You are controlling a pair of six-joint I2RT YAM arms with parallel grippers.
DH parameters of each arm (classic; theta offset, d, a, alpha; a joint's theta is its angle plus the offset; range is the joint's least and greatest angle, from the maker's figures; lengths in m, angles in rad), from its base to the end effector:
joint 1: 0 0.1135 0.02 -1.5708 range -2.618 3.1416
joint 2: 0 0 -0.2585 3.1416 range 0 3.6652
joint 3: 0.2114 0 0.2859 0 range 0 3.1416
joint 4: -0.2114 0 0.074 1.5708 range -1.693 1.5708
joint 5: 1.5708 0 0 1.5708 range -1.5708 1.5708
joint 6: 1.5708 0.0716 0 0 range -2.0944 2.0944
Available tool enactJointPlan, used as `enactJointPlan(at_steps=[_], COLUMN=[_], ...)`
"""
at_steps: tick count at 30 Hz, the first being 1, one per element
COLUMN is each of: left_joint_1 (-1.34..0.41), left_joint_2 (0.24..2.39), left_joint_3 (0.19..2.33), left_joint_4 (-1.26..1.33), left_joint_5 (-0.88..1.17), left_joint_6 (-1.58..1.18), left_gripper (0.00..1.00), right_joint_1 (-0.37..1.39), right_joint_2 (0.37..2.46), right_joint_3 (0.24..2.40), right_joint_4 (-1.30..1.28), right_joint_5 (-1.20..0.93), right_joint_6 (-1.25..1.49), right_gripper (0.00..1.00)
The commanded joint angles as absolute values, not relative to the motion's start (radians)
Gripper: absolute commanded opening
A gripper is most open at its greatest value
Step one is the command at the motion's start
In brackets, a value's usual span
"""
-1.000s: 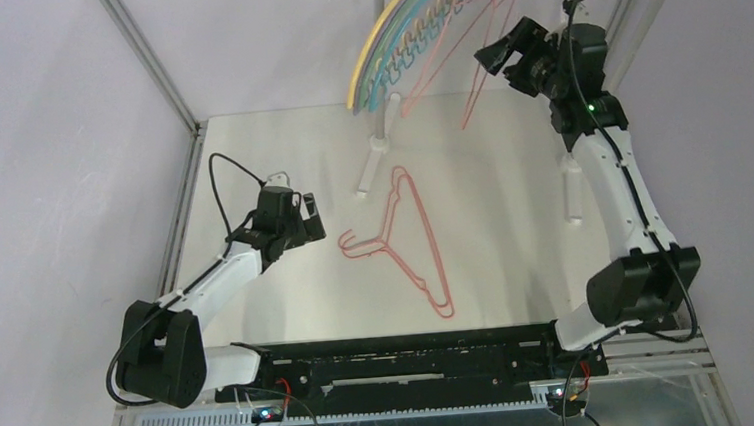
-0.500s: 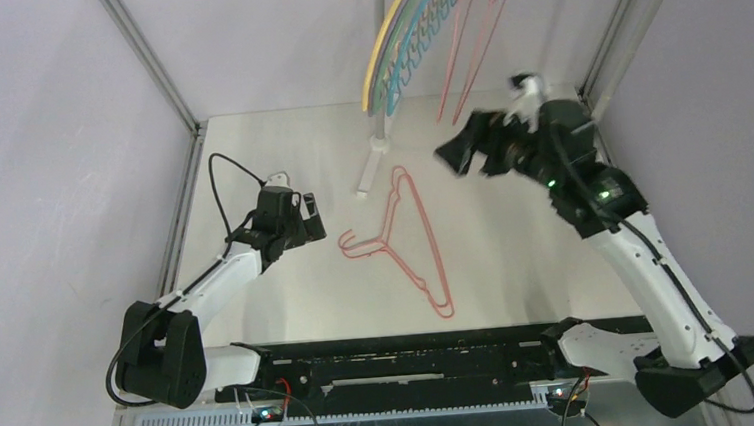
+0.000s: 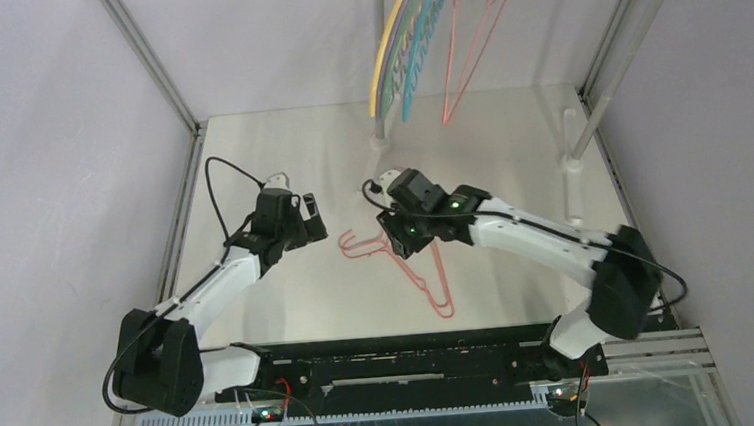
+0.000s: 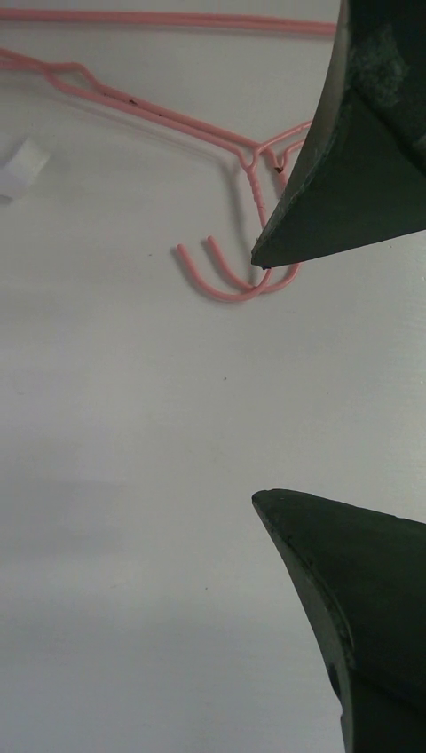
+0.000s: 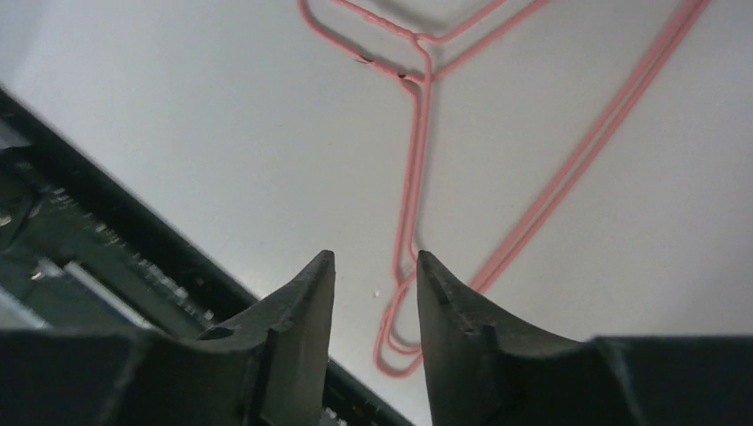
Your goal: Organize the hangers
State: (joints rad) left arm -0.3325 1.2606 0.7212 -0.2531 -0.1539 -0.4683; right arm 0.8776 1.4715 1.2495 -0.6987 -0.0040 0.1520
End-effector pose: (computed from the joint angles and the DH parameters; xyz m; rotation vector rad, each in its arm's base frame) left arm 0.2998 -0.0919 0.1645 -0.2345 2.3495 -0.2097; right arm 0.2352 0.2835 0.2518 -0.9047 2.3784 0.4267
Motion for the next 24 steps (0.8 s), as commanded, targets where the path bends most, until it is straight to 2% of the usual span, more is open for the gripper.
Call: enactJointPlan(at_steps=[1,9,15,18,19,22,24], left_joint_1=[-0.337,-0.337,-0.337,-0.337,-0.337,-0.336,-0.337], left_joint_2=[1.194,1.155,1.154,1.15,1.147,1.136,1.131], left_joint_3=[0.678,0.64,0.628,0.619,0.616,0.606,0.6], left_joint_4=[-0.224,-0.227,-0.224,-0.22,-0.219,-0.22,-0.222], left_joint_5=[-0.156,-0.173,-0.176,-0.177,-0.178,-0.183,-0.188], left_joint_6=[-0.492,-0.488,-0.487,-0.494,-0.495,-0.497,-0.496], left_gripper=[0.99,1.0,1.0,1.0,1.0,0.99,0.99], right_joint_1=[0.875,0.867,0.848,0.836,0.832,0.831,0.834], right_joint_2=[1.601,1.819,1.872,1.896,1.902,1.904,1.897], right_joint_3=[1.246,1.246,1.246,1.246,1.246,1.246,1.246], right_joint_4=[-0.565,-0.465,-0.446,-0.446,-0.446,-0.449,-0.454], right_joint_5=[0.024,0.032,0.034,0.027,0.022,0.017,0.018], right_joint_6=[0.108,0.117,0.121,0.125,0.126,0.125,0.119], right_gripper=[0.46,0.45,0.45,0.4,0.35,0.09,0.0])
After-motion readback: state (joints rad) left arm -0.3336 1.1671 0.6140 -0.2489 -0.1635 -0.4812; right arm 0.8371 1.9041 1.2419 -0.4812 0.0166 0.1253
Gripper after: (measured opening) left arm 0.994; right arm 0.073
